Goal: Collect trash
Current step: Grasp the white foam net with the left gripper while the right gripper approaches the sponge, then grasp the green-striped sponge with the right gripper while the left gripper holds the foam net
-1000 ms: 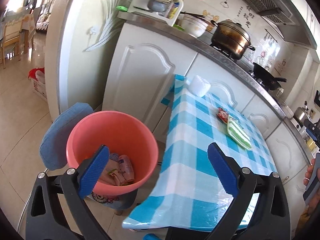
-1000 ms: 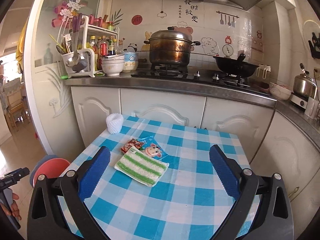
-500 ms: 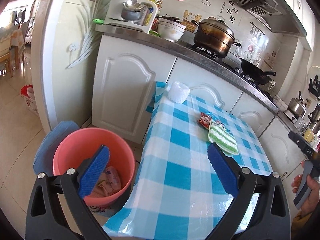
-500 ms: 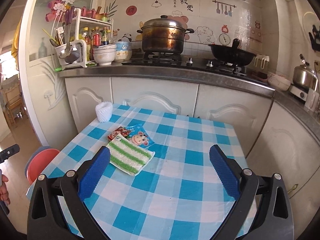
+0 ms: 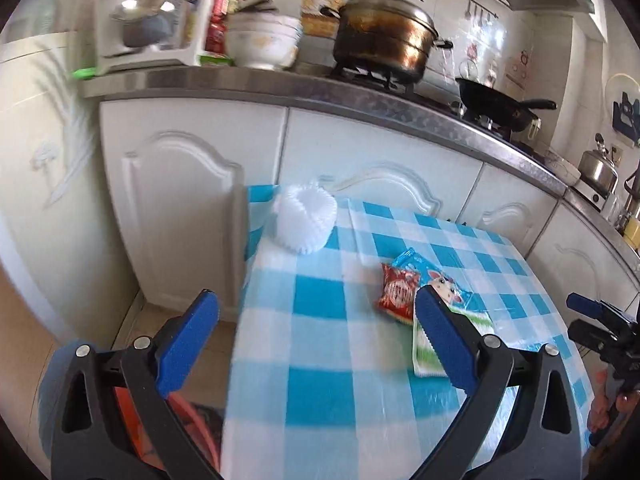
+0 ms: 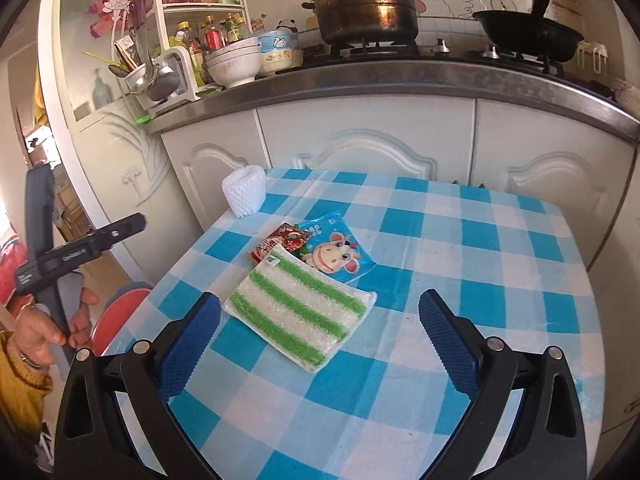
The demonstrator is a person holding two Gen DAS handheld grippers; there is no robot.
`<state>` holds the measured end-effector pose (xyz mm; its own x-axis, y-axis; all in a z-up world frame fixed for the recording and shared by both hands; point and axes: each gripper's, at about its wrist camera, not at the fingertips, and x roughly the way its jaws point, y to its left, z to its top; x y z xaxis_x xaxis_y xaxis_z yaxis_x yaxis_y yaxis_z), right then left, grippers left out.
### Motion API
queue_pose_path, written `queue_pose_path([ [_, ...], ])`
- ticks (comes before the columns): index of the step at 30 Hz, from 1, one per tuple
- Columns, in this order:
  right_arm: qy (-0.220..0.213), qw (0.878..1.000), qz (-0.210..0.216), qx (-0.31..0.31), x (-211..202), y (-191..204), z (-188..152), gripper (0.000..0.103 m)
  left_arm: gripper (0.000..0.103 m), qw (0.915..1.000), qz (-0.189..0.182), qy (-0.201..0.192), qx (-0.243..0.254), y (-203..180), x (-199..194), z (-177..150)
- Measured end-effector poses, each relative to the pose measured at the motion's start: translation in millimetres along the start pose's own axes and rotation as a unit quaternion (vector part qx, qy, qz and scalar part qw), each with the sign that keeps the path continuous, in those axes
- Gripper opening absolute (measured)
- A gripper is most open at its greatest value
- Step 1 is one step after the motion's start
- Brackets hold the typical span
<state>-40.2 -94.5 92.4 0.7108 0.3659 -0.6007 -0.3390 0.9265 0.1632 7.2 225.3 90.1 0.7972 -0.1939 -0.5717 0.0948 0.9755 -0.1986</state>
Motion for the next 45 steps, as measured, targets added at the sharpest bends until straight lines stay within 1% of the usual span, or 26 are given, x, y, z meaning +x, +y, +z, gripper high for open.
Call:
queue_pose_path([
  [5,0.023,0.998,0.031,-0.040,47,13,20,0.098,0.099,0.9997,0.008,0.020,0.013,-7,63,24],
  [8,0.040,0.997,0.040,-0.052,77,12,30,0.098,0.099,0.9994,0.015,0.023,0.023,-11,88,34],
  [9,0.050,0.997,0.039,-0.050,88,9,33,0.098,0.099,0.9992,0.020,0.026,0.025,-12,98,37],
  [12,0.075,0.995,0.054,-0.031,116,-6,44,0.098,0.099,0.9984,0.026,0.040,0.030,-12,124,43],
  [14,0.085,0.995,0.047,-0.030,131,-14,51,0.098,0.099,0.9974,0.036,0.050,0.036,-12,139,45],
  [15,0.093,0.994,0.049,-0.026,138,-19,54,0.098,0.099,0.9972,0.037,0.053,0.038,-12,145,46],
  [18,0.105,0.992,0.065,-0.002,150,-30,60,0.098,0.098,0.9962,0.047,0.058,0.046,-13,159,49],
  [19,0.104,0.992,0.077,0.003,151,-30,60,0.098,0.098,0.9960,0.049,0.058,0.047,-13,163,50],
  [21,0.101,0.990,0.097,-0.003,151,-25,60,0.098,0.096,0.9957,0.054,0.060,0.046,-12,170,52],
  [22,0.100,0.989,0.105,-0.013,152,-20,60,0.098,0.092,0.9957,0.055,0.062,0.042,-11,173,53],
  [23,0.103,0.988,0.113,-0.025,154,-14,60,0.098,0.082,0.9956,0.054,0.067,0.036,-9,177,53],
  [24,0.104,0.986,0.120,-0.041,157,-6,58,0.098,0.076,0.9953,0.056,0.071,0.033,-9,181,54],
  [25,0.104,0.985,0.120,-0.059,159,1,57,0.098,0.069,0.9950,0.057,0.077,0.029,-7,185,54],
  [27,0.105,0.983,0.119,-0.093,163,14,56,0.098,0.064,0.9947,0.055,0.084,0.023,-6,188,54],
  [28,0.108,0.981,0.121,-0.106,165,20,56,0.098,0.059,0.9952,0.053,0.080,0.021,-5,188,55],
  [30,0.113,0.978,0.125,-0.121,170,26,56,0.098,0.056,0.9952,0.055,0.078,0.023,-6,187,55],
  [32,0.125,0.975,0.131,-0.132,177,31,56,0.098,0.049,0.9948,0.054,0.083,0.024,-6,188,53],
  [33,0.131,0.973,0.132,-0.139,182,33,55,0.097,0.047,0.9948,0.056,0.082,0.024,-6,186,52],
  [35,0.142,0.969,0.125,-0.157,188,37,52,0.096,0.043,0.9949,0.056,0.080,0.023,-5,184,51],
  [37,0.151,0.967,0.111,-0.172,194,39,49,0.089,0.041,0.9950,0.055,0.080,0.021,-5,180,49],
  [38,0.150,0.967,0.104,-0.176,194,39,48,0.076,0.040,0.9950,0.056,0.080,0.022,-5,179,48],
  [40,0.150,0.968,0.102,-0.175,193,37,48,0.074,0.040,0.9950,0.054,0.081,0.022,-5,174,46],
  [41,0.150,0.968,0.098,-0.178,193,37,47,0.071,0.040,0.9952,0.053,0.080,0.020,-6,170,45],
  [43,0.148,0.967,0.091,-0.186,190,38,44,0.069,0.040,0.9956,0.050,0.078,0.015,-5,163,43],
  [45,0.147,0.967,0.087,-0.189,186,38,41,0.063,0.040,0.9960,0.045,0.077,0.009,-5,156,40],
])
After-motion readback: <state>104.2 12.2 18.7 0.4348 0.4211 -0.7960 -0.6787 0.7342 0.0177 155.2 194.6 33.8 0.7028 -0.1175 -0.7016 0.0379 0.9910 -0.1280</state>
